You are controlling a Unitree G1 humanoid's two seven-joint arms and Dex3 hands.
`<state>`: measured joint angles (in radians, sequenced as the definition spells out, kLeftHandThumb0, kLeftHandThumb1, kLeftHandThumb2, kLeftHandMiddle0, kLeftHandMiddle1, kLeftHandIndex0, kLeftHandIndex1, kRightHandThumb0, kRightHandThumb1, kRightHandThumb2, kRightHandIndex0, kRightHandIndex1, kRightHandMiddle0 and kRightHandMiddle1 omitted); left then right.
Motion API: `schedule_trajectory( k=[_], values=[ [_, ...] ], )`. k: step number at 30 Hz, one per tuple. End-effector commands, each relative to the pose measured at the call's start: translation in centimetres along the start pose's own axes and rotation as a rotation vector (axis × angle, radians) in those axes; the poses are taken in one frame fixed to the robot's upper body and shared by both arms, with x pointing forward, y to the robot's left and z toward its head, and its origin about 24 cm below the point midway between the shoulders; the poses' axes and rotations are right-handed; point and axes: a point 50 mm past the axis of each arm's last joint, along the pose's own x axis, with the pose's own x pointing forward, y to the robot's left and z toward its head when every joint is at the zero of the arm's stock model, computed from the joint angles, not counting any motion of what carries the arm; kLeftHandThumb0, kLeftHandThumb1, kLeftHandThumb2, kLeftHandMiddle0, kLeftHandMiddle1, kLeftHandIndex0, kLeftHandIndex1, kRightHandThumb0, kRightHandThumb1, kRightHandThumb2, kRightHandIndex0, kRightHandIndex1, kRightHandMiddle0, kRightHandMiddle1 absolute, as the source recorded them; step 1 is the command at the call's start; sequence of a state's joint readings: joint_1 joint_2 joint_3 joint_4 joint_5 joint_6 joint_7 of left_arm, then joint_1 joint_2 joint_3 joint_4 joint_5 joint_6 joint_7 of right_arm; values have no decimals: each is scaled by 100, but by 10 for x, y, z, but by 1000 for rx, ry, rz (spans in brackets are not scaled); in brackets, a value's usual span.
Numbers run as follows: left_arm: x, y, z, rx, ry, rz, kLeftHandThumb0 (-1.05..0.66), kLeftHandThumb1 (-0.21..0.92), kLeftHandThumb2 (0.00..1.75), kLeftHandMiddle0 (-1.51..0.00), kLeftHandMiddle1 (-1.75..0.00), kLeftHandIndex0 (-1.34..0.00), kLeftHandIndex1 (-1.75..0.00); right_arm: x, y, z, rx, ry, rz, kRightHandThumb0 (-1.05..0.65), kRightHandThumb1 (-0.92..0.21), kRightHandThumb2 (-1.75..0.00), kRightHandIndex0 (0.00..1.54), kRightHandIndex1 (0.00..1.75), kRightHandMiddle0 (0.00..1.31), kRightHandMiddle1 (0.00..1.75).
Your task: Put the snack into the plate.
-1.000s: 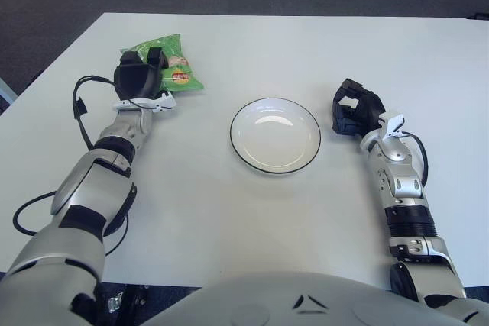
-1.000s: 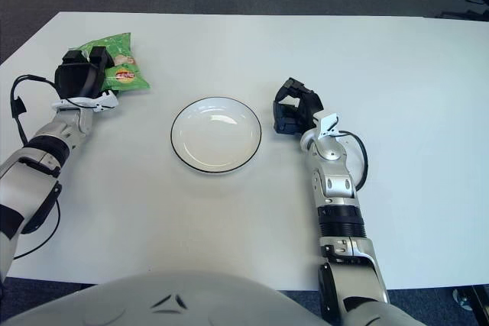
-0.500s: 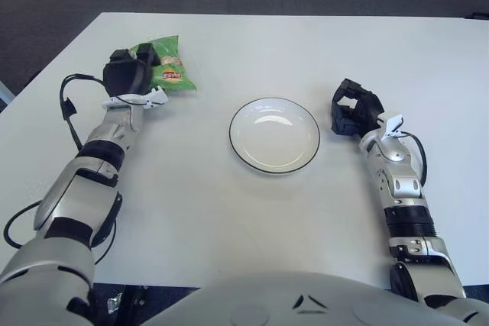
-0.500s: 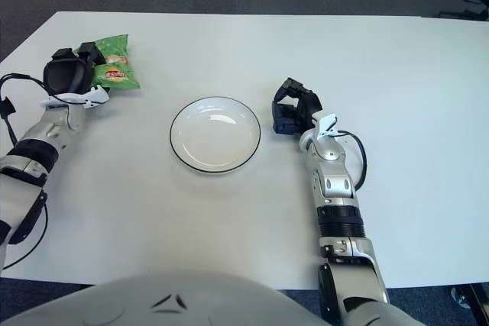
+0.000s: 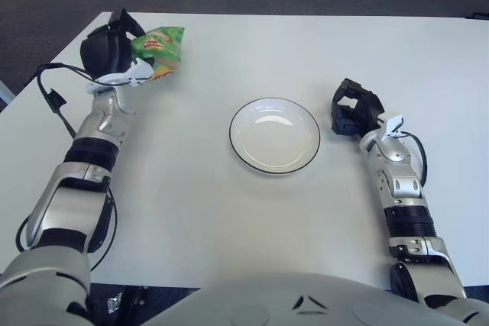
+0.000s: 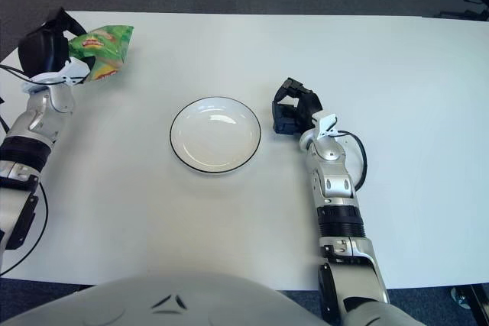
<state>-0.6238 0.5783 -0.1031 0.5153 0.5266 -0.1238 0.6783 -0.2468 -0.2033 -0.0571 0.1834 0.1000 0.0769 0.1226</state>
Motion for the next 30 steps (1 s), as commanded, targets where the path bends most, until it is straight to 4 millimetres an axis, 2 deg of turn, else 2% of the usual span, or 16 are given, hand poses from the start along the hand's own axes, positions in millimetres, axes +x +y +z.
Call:
schedule_trajectory(
  k=[1,5,13,30],
  values=[
    [7,19,13,-46,-41,112,0,-1,169,-85,-172,-64,-175,-14,1,-43,-11,206,0,-50,-28,-136,126,175,65,175],
    [10,29,27,-93,-100,180,0,-5,173,-87,-174,-67,-175,-13,0,-43,-6,206,4,-50,-28,-136,126,175,65,175],
    [8,36,48,-172,-201,204,0,-8,175,-91,-170,-69,-175,-12,1,-43,-1,202,11,-50,-28,-137,127,175,65,175],
    [-4,35,68,-266,-433,177,0,-9,175,-92,-168,-70,-175,-11,2,-44,-4,201,6,-50,-27,-137,128,175,65,175]
  ],
)
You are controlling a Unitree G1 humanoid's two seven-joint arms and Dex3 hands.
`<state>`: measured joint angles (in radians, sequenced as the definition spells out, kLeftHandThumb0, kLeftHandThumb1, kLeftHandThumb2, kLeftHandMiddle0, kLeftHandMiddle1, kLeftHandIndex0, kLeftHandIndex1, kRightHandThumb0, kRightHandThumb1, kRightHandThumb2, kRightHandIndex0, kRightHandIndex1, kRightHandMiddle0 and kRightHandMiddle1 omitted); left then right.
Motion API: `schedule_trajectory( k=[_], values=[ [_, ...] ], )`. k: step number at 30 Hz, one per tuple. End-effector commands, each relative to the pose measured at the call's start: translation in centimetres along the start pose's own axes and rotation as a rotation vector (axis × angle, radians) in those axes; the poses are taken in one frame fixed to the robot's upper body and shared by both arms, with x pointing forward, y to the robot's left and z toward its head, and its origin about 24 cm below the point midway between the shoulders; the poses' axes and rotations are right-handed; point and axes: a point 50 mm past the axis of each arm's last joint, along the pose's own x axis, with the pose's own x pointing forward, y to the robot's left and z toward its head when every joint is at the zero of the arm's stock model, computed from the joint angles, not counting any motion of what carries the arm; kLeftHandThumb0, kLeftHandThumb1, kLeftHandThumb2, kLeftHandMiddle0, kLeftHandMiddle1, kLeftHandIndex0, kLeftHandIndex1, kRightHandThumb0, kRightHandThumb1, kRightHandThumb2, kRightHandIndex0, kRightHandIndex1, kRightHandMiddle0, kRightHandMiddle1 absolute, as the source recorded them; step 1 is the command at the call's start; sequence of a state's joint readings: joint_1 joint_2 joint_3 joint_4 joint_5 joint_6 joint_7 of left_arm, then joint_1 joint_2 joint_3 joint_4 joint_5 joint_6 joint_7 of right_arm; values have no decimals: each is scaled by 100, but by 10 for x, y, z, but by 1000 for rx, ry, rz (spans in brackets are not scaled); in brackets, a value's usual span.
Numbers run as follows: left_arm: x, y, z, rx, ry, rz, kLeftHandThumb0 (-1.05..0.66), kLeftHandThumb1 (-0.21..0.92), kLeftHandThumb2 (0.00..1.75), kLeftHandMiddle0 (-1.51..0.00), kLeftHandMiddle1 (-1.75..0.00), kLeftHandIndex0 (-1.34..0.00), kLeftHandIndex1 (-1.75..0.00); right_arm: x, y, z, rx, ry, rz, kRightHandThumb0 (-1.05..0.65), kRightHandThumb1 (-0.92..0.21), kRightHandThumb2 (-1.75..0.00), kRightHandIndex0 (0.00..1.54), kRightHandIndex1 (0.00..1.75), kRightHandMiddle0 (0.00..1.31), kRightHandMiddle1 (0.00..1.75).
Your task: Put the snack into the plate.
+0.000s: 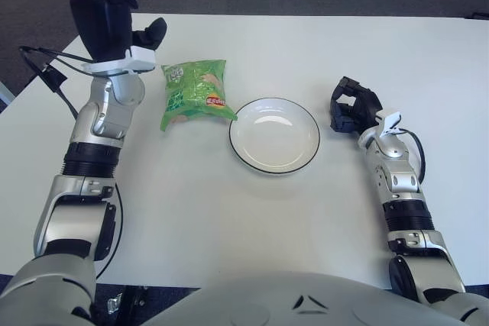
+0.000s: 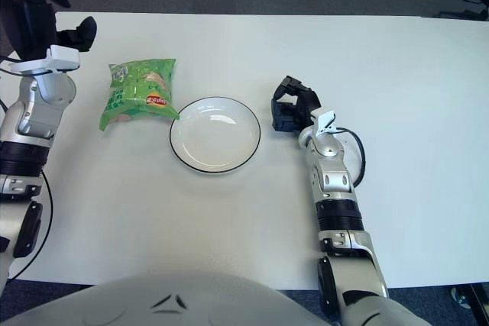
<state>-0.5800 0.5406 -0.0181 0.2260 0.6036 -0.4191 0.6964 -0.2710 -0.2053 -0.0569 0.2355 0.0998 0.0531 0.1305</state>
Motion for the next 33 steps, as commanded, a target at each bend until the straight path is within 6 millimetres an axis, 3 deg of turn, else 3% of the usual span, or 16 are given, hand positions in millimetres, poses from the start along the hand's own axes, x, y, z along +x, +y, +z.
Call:
schedule_trajectory(
  k=[1,8,20,30,33],
  values=[
    [-3,-1,5,-18,-26,-11,0,-9,175,-92,-168,-70,-175,-15,3,-42,-3,197,-1,-50,-27,-137,127,175,65,175],
    [-5,-2,12,-53,-36,-30,0,-9,175,-92,-168,-70,-175,-15,4,-42,-5,195,-5,-50,-27,-137,127,175,65,175],
    [-3,-6,13,-48,22,-213,0,-9,175,-93,-167,-70,-175,-15,3,-42,-3,188,1,-50,-28,-137,127,175,65,175],
    [3,-8,1,73,-78,-483,0,-10,175,-96,-163,-70,-175,-16,3,-41,-14,192,0,-50,-28,-136,127,175,65,175],
    [4,-8,-3,116,-116,-563,0,-4,169,-91,-167,-64,-175,-16,2,-41,-14,193,0,-50,-28,-136,127,175,65,175]
  ],
)
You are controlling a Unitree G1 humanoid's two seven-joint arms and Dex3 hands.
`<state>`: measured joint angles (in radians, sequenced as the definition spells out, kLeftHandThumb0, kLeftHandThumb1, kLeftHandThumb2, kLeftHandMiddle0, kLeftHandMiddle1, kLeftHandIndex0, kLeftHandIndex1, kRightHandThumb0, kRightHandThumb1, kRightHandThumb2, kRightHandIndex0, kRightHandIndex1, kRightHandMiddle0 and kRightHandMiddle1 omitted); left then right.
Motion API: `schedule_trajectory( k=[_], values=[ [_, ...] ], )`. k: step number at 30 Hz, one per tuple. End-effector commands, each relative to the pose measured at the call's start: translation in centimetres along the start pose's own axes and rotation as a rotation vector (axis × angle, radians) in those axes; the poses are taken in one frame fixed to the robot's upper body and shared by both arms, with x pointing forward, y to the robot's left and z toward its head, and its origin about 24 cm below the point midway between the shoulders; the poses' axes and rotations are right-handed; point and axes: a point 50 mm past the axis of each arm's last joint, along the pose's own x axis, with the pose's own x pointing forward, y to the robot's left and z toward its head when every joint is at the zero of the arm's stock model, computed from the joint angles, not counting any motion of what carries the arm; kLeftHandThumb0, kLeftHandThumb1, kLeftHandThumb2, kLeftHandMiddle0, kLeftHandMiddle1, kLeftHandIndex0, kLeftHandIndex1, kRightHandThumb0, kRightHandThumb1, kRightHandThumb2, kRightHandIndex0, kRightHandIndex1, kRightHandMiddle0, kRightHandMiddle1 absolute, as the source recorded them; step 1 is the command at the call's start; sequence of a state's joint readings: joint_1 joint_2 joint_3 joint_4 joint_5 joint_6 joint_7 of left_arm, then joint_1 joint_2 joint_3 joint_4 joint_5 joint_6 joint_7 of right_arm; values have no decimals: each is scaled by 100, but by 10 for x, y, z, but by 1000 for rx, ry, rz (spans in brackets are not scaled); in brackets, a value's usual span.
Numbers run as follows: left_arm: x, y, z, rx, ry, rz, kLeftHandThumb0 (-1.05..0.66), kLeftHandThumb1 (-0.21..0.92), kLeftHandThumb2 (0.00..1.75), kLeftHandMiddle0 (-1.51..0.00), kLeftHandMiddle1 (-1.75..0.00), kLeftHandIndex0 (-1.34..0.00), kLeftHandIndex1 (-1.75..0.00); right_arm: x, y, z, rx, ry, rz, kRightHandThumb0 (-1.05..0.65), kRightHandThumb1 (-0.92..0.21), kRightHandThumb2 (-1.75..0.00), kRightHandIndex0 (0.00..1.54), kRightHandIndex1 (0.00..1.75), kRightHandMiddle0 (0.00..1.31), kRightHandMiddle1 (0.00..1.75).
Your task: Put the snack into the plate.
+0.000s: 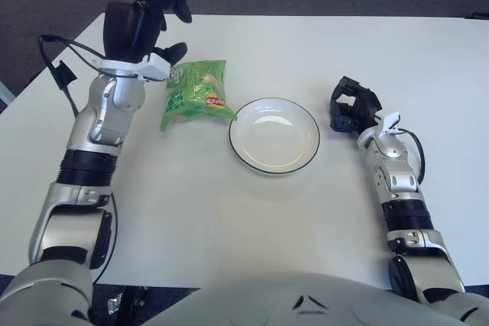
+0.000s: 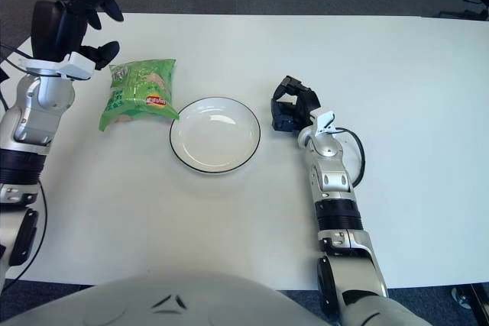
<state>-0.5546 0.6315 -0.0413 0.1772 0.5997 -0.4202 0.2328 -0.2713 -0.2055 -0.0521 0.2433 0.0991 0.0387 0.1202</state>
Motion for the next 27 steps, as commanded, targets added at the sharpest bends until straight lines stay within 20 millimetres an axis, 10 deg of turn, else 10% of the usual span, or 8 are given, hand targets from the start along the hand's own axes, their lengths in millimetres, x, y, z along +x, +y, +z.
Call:
schedule_trajectory(
  k=[1,11,15,19,27],
  values=[
    [5,5,-6,89,-52,-107,0,-1,167,-89,-168,-61,-175,-16,2,-41,-12,200,7,-50,-28,-136,127,175,65,175],
    [2,5,-19,186,-127,-341,0,40,118,-55,-166,-41,-169,-17,3,-40,-11,198,10,-50,-28,-136,127,175,65,175],
    [-1,5,-22,188,-139,-427,28,73,62,-46,-155,-13,-155,-17,3,-40,-10,197,11,-50,-28,-136,127,175,65,175],
    [-5,4,-25,234,-178,-493,-10,29,110,-18,-130,-3,-144,-17,2,-40,-10,196,14,-50,-28,-136,126,175,65,175],
    [-12,3,-29,480,-361,-542,-35,23,112,-3,-83,0,-107,-17,1,-40,-14,199,14,-50,-28,-136,126,175,65,175]
  ],
)
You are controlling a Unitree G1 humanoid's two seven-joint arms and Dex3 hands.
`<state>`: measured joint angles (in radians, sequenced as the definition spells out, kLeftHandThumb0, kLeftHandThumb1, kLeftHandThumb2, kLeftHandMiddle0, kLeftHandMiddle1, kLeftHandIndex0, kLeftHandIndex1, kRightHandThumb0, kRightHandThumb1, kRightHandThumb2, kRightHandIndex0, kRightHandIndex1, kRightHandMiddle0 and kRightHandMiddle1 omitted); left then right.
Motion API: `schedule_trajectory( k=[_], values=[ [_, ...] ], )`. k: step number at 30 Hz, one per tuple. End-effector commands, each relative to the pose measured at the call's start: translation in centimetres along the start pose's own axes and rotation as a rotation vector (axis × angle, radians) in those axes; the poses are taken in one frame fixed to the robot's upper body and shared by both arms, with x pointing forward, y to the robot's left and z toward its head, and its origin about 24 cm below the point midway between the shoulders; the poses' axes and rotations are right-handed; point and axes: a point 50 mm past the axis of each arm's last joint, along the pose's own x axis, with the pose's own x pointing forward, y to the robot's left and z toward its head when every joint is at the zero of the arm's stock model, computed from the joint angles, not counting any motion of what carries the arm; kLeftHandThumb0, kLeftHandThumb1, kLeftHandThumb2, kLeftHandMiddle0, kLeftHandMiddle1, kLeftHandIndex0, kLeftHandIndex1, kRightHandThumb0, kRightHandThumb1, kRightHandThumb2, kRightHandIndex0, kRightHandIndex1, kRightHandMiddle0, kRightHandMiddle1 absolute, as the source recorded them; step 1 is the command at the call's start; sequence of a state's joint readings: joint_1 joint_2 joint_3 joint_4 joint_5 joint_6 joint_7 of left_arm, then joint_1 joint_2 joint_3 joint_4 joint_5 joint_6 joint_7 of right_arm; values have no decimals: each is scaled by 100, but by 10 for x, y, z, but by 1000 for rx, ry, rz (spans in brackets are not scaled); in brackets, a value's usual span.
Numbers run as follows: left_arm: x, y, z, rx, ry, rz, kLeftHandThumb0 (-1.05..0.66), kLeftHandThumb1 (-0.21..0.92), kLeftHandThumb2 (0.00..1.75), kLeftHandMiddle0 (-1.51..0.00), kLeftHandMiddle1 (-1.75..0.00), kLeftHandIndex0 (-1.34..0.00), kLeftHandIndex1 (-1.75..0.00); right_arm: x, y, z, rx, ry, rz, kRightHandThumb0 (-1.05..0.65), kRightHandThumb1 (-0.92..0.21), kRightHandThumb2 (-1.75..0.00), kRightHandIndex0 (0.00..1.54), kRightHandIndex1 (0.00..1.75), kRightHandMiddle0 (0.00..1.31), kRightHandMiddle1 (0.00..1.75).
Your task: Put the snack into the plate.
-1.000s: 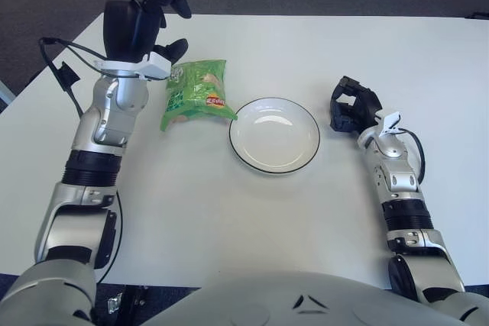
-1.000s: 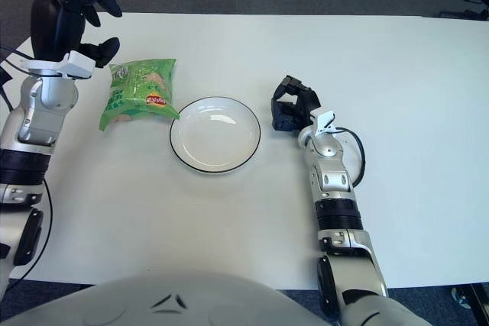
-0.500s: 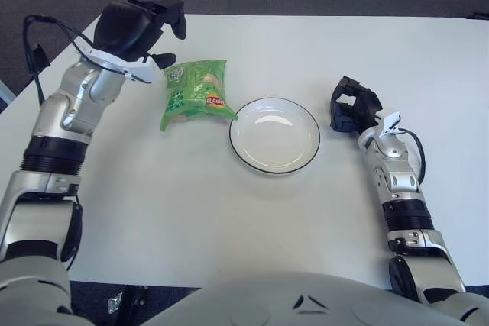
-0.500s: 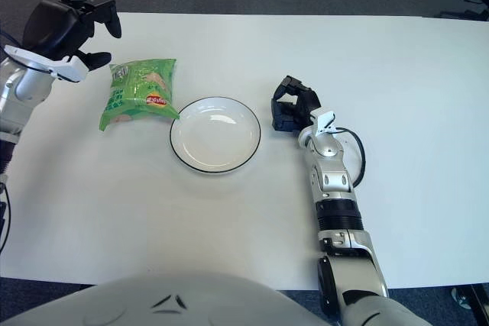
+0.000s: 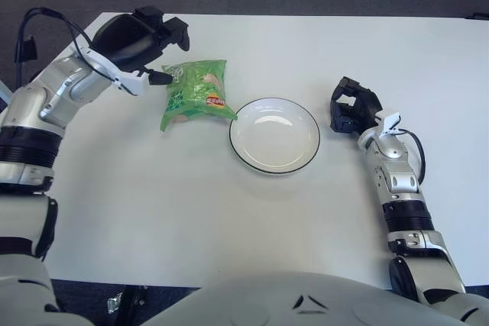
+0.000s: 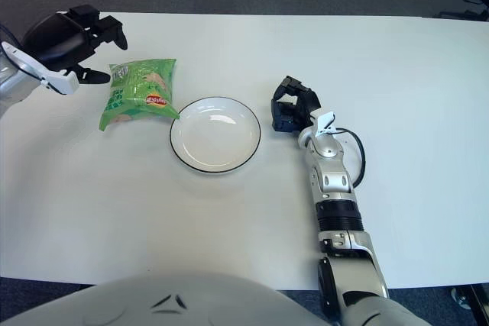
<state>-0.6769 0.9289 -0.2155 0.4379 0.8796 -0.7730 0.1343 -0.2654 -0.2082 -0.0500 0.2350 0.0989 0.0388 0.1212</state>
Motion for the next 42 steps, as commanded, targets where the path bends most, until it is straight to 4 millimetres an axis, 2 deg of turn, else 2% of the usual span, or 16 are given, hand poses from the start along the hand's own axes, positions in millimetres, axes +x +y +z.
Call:
schedule_trajectory(
  k=[1,5,7,10,16,22,29,42],
  values=[
    [0,8,-4,148,-58,5,-38,25,109,-2,-77,0,-102,-16,2,-40,-11,201,11,-50,-28,-136,126,175,65,175],
    [0,5,-5,245,-102,-10,-48,29,102,-1,-57,0,-88,-16,1,-41,-11,204,10,-50,-28,-136,126,175,65,175],
    [-1,4,-5,293,-129,-18,-63,39,88,-1,-36,0,-67,-16,1,-41,-10,205,10,-50,-28,-136,126,175,65,175],
    [-3,1,-7,332,-159,-22,-78,52,73,0,-15,0,-41,-16,1,-41,-9,206,12,-50,-28,-136,127,175,65,175],
    [-3,-18,-12,359,-171,-46,-94,72,52,0,-2,0,-9,-15,1,-41,-13,207,14,-50,-28,-136,127,175,65,175],
    [-2,-19,-13,433,-246,-33,-102,85,37,0,0,0,-1,-15,1,-41,-12,207,11,-50,-28,-136,126,175,65,175],
    [-3,-24,-16,542,-352,-40,-104,91,27,0,0,0,0,-16,1,-41,-8,206,12,-50,-28,-136,126,175,64,175],
    [5,-40,-16,593,-426,-68,-100,87,19,0,0,0,0,-17,2,-41,-7,202,16,-50,-28,-136,127,175,64,175]
  ],
)
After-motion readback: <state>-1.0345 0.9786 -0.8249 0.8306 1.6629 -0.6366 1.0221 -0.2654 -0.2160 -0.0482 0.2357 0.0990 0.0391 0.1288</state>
